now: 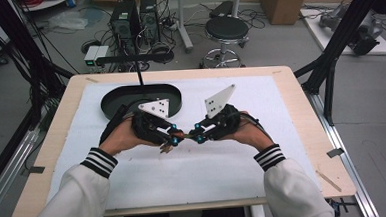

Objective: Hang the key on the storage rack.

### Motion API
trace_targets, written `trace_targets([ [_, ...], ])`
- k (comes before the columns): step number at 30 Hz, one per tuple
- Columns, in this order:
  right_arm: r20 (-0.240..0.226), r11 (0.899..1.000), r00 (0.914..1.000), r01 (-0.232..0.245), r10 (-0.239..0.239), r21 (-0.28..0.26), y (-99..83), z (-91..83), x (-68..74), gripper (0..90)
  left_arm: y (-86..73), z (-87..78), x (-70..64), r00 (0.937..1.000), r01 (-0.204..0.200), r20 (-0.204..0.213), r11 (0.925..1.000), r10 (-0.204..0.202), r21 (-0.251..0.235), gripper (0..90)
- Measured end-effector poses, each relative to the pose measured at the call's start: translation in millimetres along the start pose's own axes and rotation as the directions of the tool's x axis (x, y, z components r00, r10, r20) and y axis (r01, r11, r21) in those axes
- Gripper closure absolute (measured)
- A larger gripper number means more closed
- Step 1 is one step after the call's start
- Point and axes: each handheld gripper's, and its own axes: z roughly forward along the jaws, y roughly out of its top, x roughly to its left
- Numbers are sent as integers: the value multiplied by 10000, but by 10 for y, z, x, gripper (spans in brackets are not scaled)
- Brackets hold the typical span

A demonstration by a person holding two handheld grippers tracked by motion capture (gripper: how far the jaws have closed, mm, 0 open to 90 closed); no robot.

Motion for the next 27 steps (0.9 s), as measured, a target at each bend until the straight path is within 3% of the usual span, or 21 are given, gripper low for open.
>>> trace_targets([
  [9,217,10000,9997,75,-75,-9,2,-9,7,770,12,-8,7,9999,-46,-119,10000,46,9,733],
  [10,396,9998,9992,114,-108,-144,-1,7,14,481,15,-8,2,9999,17,-110,10000,-17,-47,733],
  [11,974,9998,9952,100,-82,-173,-2,21,31,251,18,-12,1,9999,-41,-120,9999,40,-92,733],
  [12,1960,9998,9804,189,-177,-47,-2,43,56,86,22,-13,-7,9998,-26,-185,9999,23,-151,733],
  [13,1960,9998,9804,189,-177,-47,-2,43,56,86,28,-18,-7,9999,-25,-168,9999,23,-130,733],
  [14,2434,10000,9699,-24,39,-65,-14,61,57,5,30,-21,-10,9997,-4,-238,9999,0,-171,733],
  [19,2664,9984,9636,-88,235,-560,-43,10,60,4,27,-76,-5,9985,79,-547,9996,-93,-253,732],
  [20,2909,9961,9554,-266,500,-838,-70,-32,61,5,29,-99,-3,9979,42,-652,9996,-60,-273,732],
  [23,3083,9932,9481,-461,773,-1071,-100,-84,67,4,23,-167,10,9955,167,-927,9986,-214,-511,732],
  [26,3362,9856,9345,-678,1171,-1550,-159,-171,91,4,15,-240,20,9897,194,-1400,9969,-299,-756,732],
  [27,3517,9816,9259,-801,1378,-1736,-189,-201,97,4,9,-263,25,9854,254,-1654,9960,-392,-852,732],
])
